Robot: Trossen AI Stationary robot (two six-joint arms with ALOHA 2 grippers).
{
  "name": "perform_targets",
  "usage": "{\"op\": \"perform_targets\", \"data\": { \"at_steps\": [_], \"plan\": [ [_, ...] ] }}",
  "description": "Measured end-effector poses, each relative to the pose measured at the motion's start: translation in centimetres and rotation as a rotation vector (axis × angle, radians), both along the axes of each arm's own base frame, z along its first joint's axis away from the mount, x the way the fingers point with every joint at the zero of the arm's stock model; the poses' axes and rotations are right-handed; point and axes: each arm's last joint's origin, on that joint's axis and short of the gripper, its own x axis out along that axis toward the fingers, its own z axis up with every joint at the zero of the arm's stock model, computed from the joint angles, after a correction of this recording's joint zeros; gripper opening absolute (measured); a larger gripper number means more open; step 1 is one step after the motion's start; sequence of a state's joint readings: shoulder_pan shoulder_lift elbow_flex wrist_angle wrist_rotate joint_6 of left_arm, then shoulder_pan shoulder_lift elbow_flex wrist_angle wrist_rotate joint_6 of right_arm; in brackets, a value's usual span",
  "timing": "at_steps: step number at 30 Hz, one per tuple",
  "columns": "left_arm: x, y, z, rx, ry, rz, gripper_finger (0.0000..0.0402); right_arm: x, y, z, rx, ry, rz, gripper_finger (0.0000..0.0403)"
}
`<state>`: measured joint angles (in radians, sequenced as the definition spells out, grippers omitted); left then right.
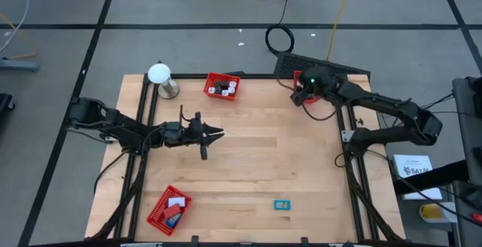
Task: Pick & Place Office items
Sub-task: Put the pink hourglass into the top right red basket, then put the blue timer into the bottom red basket
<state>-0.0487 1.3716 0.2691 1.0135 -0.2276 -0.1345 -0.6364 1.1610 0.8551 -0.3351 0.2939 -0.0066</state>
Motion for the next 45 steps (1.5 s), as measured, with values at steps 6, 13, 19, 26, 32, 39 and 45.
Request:
{"op": "perform_targets", "data": {
  "at_steps": [6, 13, 19, 26, 32, 39, 45],
  "plan": [
    [0.0, 0.0, 0.0, 0.0, -0.001, 0.0, 0.0076, -1.5, -1.6, -1.6, 0.03, -0.056, -0.02, 0.0195],
    [0.0, 0.0, 0.0, 0.0, 0.0, 0.0, 0.0076, -2.2, -1.9, -2.9, 0.052, -0.075, -0.017, 0.0195],
    [0.0, 0.0, 0.0, 0.0, 0.0, 0.0, 0.0077, -2.2, -2.1, -4.0, 0.065, -0.075, -0.014, 0.0195],
    [0.0, 0.0, 0.0, 0.0, 0.0, 0.0, 0.0077, -1.8, -2.7, -5.1, 0.089, -0.037, -0.017, 0.0222],
    [0.0, 0.0, 0.0, 0.0, -0.001, 0.0, 0.0076, -1.7, -2.9, -5.2, 0.08, -0.032, -0.016, 0.023],
    [0.0, 0.0, 0.0, 0.0, 0.0, 0.0, 0.0076, -1.9, -2.8, -4.3, 0.02, -0.05, -0.035, 0.0261],
    [0.0, 0.0, 0.0, 0.0, -0.003, 0.003, 0.0077, -2.9, -1.8, -2.1, -0.056, -0.09, -0.026, 0.0268]
  ]
}}
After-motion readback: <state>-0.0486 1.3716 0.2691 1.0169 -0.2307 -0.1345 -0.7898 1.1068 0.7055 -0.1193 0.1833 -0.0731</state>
